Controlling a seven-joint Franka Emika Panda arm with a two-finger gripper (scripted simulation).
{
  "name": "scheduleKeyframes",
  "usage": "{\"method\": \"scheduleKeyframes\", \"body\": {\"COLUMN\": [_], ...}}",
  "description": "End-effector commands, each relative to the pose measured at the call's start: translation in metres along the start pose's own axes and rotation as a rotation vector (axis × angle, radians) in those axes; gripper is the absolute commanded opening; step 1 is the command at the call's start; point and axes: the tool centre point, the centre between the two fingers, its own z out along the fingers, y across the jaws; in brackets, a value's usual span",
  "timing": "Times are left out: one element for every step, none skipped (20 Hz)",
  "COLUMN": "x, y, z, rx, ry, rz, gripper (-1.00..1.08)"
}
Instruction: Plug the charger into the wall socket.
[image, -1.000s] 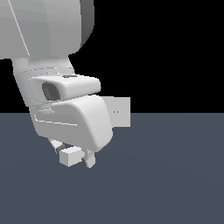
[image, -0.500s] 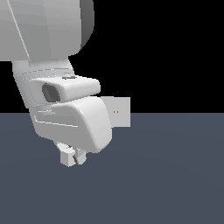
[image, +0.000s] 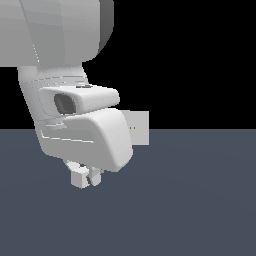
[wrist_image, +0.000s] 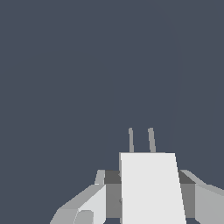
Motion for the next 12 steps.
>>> {"method": "scheduleKeyframes", "body": {"x": [0.004,0.005,0.007,0.009,0.011,0.014,0.016,0.019,0.022,0.025,0.028,0.031], "y": [0.003,0.004,0.005,0.007,0.009,0.010,0.012,0.014,0.015,0.017,0.019,0.021], "z": [-0.002,-0.002,-0.003,-0.004,-0.005,-0.006,-0.008,-0.009,-0.010,-0.011,-0.013,-0.014], "rx": [0.007,0.011,0.015,0.019,0.024,0.029,0.035,0.040,0.046,0.052,0.058,0.064], "ry": [0.001,0.001,0.001,0.002,0.002,0.003,0.003,0.003,0.004,0.004,0.005,0.005], "rz": [-0.021,-0.032,-0.044,-0.058,-0.072,-0.088,-0.104,-0.120,-0.138,-0.156,-0.174,-0.193], "gripper": [-1.00,-1.00,-1.00,-1.00,-1.00,-1.00,-1.00,-1.00,-1.00,-1.00,-1.00,-1.00]}}
